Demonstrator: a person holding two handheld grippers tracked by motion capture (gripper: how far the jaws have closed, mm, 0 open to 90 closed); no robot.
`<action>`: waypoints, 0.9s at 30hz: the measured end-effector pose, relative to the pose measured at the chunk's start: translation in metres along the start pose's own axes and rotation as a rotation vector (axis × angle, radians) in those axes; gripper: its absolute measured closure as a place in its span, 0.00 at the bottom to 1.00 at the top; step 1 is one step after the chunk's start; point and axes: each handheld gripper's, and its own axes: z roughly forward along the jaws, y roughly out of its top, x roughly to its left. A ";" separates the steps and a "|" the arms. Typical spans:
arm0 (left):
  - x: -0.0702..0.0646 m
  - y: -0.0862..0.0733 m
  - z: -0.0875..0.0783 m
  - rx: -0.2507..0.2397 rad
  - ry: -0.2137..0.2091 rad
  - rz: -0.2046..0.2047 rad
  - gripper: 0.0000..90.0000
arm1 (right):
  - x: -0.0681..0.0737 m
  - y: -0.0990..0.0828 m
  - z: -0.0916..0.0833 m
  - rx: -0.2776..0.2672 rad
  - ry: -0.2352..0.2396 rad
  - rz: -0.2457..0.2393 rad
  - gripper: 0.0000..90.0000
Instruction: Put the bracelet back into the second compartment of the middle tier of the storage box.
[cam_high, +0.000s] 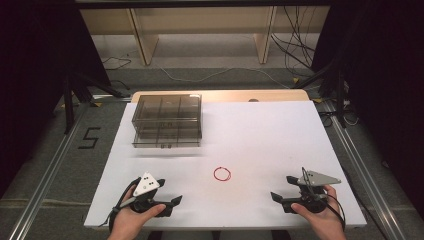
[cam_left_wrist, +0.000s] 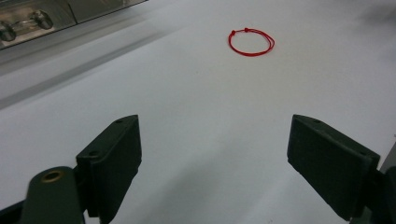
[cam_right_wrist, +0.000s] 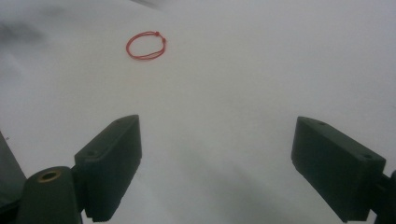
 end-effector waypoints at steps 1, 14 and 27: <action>0.000 0.000 0.000 0.000 0.000 0.000 0.20 | 0.000 0.000 0.000 -0.001 0.000 -0.004 0.19; -0.003 0.008 0.008 -0.007 0.024 -0.003 0.27 | 0.003 0.001 0.004 0.004 0.000 -0.003 0.19; -0.015 0.027 0.031 -0.004 -0.011 0.052 0.39 | 0.004 0.002 0.005 0.005 0.002 -0.003 0.19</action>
